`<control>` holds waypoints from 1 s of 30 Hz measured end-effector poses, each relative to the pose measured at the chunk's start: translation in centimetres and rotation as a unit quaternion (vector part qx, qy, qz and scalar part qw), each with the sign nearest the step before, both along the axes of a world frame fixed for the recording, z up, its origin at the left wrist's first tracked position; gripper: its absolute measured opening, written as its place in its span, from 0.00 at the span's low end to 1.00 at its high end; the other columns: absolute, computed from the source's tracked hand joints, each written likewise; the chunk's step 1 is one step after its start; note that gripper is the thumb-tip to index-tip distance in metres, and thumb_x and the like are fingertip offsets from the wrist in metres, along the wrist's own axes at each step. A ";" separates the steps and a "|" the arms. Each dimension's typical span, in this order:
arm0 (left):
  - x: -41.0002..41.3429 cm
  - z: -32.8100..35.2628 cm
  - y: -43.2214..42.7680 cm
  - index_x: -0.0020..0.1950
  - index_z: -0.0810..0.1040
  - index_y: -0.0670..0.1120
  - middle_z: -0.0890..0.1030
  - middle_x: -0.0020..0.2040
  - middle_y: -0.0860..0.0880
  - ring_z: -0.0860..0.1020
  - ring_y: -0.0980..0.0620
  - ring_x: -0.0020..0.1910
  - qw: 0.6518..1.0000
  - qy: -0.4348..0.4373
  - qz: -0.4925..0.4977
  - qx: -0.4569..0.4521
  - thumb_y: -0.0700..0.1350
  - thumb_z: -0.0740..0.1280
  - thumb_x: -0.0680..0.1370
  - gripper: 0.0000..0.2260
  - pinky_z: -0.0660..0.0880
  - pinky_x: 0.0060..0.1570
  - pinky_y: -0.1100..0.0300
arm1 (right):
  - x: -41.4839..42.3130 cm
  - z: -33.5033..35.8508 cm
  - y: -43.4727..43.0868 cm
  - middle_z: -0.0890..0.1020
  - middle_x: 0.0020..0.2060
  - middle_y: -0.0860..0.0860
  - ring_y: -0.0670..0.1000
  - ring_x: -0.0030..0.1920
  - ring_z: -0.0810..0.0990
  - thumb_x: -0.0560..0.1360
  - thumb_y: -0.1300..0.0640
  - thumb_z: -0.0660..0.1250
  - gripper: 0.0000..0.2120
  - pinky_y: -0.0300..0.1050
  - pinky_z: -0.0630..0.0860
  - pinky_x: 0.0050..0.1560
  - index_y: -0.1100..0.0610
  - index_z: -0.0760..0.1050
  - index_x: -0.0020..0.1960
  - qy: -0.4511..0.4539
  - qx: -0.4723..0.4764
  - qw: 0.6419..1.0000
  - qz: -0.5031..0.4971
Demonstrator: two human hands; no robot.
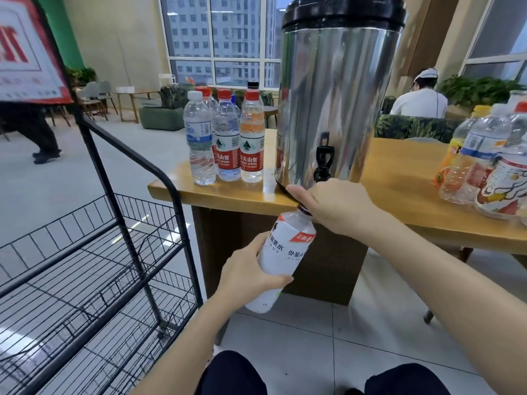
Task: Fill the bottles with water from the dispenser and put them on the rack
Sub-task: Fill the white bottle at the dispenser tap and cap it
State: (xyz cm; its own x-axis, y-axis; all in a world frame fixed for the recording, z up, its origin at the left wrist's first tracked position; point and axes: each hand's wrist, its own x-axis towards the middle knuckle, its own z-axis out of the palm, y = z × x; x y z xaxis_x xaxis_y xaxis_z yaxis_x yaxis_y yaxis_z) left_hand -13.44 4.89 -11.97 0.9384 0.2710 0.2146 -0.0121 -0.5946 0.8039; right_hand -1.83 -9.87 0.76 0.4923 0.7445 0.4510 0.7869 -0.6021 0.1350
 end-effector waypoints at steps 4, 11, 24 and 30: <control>-0.5 0.2 2.1 0.62 0.72 0.61 0.81 0.54 0.62 0.79 0.60 0.55 0.997 0.016 -0.039 -0.072 0.55 0.77 0.63 0.30 0.79 0.57 0.50 | 0.0 1.0 1.1 0.71 0.33 0.44 0.44 0.30 0.69 0.79 0.38 0.41 0.20 0.38 0.59 0.28 0.50 0.64 0.44 -0.038 -0.011 0.989 0.145; -0.8 -0.4 3.5 0.65 0.69 0.62 0.80 0.54 0.62 0.78 0.60 0.55 1.000 0.007 0.011 -0.023 0.56 0.78 0.63 0.33 0.78 0.55 0.53 | -0.1 0.2 4.1 0.71 0.27 0.46 0.46 0.28 0.72 0.78 0.36 0.37 0.35 0.39 0.63 0.27 0.54 0.74 0.35 -0.125 -0.065 0.988 0.059; 0.4 -1.1 4.4 0.69 0.62 0.63 0.77 0.53 0.59 0.75 0.56 0.54 0.966 -0.024 0.187 0.180 0.60 0.76 0.65 0.36 0.78 0.47 0.52 | 0.2 -1.9 7.1 0.71 0.35 0.51 0.54 0.37 0.74 0.83 0.57 0.51 0.15 0.43 0.61 0.28 0.55 0.72 0.63 -0.047 -0.075 0.994 -0.070; 0.4 -0.9 6.7 0.61 0.69 0.67 0.79 0.51 0.67 0.77 0.62 0.55 0.998 -0.009 0.030 -0.059 0.51 0.81 0.64 0.32 0.79 0.53 0.58 | 0.4 -0.2 7.4 0.66 0.25 0.44 0.44 0.23 0.61 0.80 0.37 0.44 0.28 0.38 0.53 0.25 0.54 0.66 0.33 -0.131 -0.010 0.984 0.124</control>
